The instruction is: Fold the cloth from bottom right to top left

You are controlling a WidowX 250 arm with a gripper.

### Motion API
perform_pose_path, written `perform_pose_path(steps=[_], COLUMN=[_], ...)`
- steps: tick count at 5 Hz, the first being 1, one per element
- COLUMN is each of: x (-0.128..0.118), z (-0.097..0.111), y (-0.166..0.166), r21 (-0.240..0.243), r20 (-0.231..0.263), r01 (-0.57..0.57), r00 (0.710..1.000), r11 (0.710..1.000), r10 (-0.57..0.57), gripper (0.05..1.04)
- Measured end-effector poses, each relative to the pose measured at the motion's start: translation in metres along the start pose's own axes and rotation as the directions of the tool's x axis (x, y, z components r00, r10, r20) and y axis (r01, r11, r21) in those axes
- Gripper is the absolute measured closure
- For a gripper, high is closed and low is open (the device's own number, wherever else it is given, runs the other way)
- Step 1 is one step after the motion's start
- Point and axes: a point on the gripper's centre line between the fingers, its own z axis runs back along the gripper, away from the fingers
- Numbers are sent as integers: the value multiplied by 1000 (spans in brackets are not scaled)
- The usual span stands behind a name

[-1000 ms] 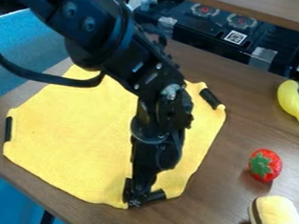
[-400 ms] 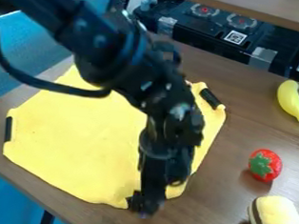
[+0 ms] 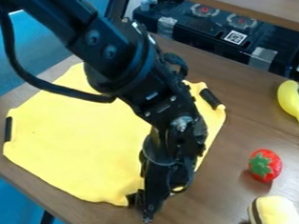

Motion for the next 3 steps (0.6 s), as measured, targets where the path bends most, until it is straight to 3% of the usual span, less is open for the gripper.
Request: perform_pose_path(steps=[1,2,3], x=[-3,-9,-17], z=[-2,-1,5], y=[2,-6,-18], r21=[-14,-33,-45], r20=[6,12,20], r01=[-15,2,21], r00=[1000,1000,1000], r11=[1000,999,999], r10=[15,-2,-20], gripper=[685,891,1000])
